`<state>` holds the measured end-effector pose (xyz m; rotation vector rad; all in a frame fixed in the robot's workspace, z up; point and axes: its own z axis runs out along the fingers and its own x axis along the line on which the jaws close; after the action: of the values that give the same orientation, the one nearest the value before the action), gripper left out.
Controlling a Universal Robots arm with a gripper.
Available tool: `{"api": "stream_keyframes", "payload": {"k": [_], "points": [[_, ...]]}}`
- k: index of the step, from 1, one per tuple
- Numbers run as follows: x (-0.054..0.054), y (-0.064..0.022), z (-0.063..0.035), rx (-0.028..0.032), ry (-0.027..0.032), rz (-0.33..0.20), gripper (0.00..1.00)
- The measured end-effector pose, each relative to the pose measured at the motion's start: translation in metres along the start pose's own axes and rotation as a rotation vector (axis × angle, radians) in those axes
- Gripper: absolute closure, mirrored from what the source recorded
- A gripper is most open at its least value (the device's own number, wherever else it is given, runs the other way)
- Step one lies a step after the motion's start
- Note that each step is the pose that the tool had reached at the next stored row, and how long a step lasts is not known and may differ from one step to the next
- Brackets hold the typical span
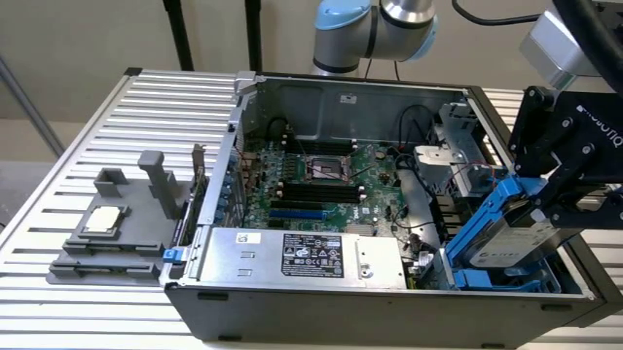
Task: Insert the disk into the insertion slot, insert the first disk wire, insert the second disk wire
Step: 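Insert the disk into the insertion slot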
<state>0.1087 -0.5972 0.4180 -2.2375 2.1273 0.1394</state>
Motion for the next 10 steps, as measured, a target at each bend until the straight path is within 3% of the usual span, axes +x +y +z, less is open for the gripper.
{"api": "stream_keyframes", "payload": {"k": [9,10], "points": [[0.0003,-0.0011,0.0027,-0.0007,-0.0043,-0.010,0.67],[0.0003,-0.0011,0.0027,-0.0008,-0.0046,-0.011,0.62]]}}
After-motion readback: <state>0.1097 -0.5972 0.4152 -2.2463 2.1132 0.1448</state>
